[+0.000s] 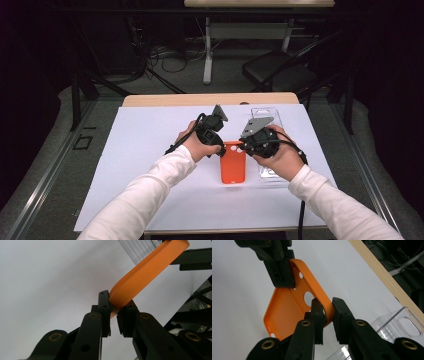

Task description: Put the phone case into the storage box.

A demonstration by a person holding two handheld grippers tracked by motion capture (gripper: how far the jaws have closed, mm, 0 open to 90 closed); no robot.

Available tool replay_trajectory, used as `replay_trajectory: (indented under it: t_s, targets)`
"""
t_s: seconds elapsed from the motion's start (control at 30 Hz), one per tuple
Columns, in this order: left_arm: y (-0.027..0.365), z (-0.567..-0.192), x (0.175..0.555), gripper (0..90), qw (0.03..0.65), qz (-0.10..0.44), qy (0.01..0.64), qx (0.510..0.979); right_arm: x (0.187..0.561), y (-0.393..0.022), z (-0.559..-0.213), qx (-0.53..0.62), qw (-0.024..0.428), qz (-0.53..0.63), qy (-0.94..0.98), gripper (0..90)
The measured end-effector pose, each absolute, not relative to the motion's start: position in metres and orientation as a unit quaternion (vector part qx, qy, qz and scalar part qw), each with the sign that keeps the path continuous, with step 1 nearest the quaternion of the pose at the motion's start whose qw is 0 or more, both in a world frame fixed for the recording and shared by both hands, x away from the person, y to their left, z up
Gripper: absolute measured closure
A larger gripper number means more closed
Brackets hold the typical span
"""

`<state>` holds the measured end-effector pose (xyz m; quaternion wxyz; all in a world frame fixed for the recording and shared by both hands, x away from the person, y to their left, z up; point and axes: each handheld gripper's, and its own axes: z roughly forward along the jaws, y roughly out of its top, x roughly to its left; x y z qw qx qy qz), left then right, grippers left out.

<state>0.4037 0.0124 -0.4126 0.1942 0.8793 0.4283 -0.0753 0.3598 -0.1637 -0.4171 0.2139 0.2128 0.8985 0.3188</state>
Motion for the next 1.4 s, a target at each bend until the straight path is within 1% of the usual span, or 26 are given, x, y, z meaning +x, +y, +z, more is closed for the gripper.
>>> replay_trajectory:
  t_s: [0.3,0.5,0.77,1.07,1.4]
  targets:
    - [0.013,-0.413,0.404,80.3,0.196,-0.077,0.427,0.880,0.361,-0.165,-0.417,0.214,0.206,0.324,0.898,79.7]
    - [0.013,-0.412,0.403,77.2,0.196,-0.070,0.423,0.882,0.362,-0.167,-0.417,0.211,0.204,0.329,0.898,79.7]
    - [0.016,-0.411,0.403,71.3,0.204,-0.064,0.414,0.885,0.364,-0.170,-0.416,0.210,0.196,0.337,0.896,79.7]
    - [0.018,-0.408,0.398,61.7,0.226,-0.056,0.396,0.888,0.368,-0.174,-0.417,0.192,0.195,0.343,0.899,79.7]
    - [0.019,-0.408,0.393,53.3,0.233,-0.065,0.375,0.895,0.371,-0.177,-0.416,0.186,0.184,0.337,0.905,79.7]
